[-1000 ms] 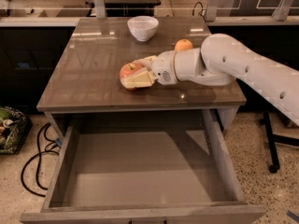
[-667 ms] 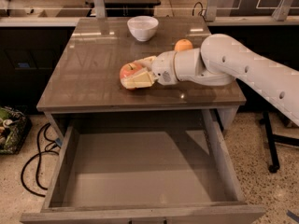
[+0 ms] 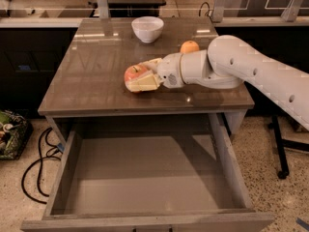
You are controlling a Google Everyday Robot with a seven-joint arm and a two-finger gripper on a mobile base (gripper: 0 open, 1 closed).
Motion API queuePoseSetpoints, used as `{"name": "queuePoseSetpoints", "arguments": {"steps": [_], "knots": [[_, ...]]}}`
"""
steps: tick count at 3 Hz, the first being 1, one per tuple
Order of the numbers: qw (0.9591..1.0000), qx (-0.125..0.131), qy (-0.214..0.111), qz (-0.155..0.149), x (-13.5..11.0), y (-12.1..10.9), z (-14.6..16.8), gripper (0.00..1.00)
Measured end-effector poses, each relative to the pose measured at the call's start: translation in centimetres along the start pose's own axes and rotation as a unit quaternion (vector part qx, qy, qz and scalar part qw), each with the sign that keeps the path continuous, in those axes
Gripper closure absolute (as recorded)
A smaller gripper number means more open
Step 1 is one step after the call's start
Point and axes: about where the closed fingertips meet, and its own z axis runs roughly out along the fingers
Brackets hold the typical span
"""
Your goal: Pick apple from top drawer and place on counter
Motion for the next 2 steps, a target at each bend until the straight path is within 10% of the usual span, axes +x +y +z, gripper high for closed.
{"name": "queuePoseSetpoints", "arguments": {"steps": [2], "knots": [[1.0,-0.002,0.0,0.0,-0.06,0.15,0.21,0.0]]}}
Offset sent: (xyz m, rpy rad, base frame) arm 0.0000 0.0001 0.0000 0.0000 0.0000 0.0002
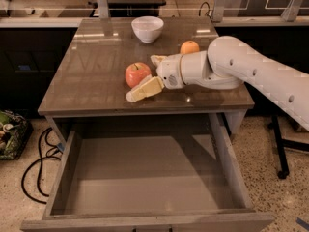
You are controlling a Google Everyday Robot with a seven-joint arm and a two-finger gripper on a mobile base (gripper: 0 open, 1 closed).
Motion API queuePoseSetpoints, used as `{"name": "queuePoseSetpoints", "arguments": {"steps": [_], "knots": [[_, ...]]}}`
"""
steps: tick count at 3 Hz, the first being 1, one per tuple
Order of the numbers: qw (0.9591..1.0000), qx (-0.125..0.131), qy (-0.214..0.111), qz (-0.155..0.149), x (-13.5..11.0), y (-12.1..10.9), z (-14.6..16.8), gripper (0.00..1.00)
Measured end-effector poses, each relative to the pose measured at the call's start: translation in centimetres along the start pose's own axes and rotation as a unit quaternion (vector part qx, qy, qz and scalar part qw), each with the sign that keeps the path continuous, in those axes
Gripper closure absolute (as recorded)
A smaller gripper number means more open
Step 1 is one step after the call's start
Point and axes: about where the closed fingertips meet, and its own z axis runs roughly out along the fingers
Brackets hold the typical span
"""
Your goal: Pick apple from top drawer and place on counter
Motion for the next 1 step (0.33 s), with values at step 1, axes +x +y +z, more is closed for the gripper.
{"name": "queuePoseSetpoints", "arguments": {"steps": [1], "knots": [[1.0,0.0,0.0,0.0,0.0,0.01,0.01,0.0]]}}
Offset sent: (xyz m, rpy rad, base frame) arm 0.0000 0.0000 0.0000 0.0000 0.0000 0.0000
